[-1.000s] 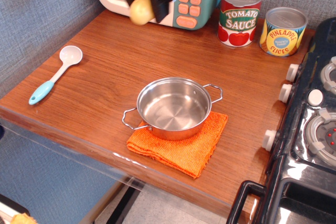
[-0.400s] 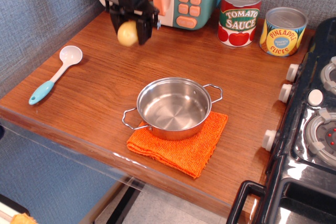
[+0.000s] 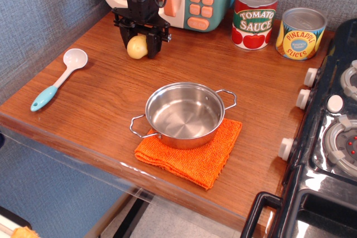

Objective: Move the vegetable to the front of the oven.

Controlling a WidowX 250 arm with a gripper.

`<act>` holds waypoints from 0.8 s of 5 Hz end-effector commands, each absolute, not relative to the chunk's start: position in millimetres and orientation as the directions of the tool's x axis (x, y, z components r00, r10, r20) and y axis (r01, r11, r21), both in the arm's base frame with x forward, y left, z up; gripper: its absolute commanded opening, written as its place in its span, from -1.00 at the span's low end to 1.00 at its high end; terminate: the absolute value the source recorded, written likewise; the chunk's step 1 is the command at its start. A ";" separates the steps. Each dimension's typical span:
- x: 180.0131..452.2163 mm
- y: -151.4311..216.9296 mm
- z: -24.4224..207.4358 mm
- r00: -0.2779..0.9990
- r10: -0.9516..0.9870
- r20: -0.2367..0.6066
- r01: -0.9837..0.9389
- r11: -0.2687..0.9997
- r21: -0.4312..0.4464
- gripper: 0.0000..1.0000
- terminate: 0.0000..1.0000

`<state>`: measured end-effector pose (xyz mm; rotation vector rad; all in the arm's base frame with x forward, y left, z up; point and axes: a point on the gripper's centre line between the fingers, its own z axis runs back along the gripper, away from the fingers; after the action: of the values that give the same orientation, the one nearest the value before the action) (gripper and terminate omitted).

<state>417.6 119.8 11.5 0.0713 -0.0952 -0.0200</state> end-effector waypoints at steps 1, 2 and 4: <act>404.8 124.7 39.3 0.989 -0.038 0.142 0.027 0.996 0.083 1.00 -1.00; 405.1 123.3 71.7 0.980 -0.033 0.196 0.019 0.997 0.073 1.00 -1.00; 380.3 118.1 139.3 0.957 -0.033 0.289 0.018 0.998 0.054 1.00 -1.00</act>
<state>389.0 110.1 114.9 0.0222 -0.2269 -0.0313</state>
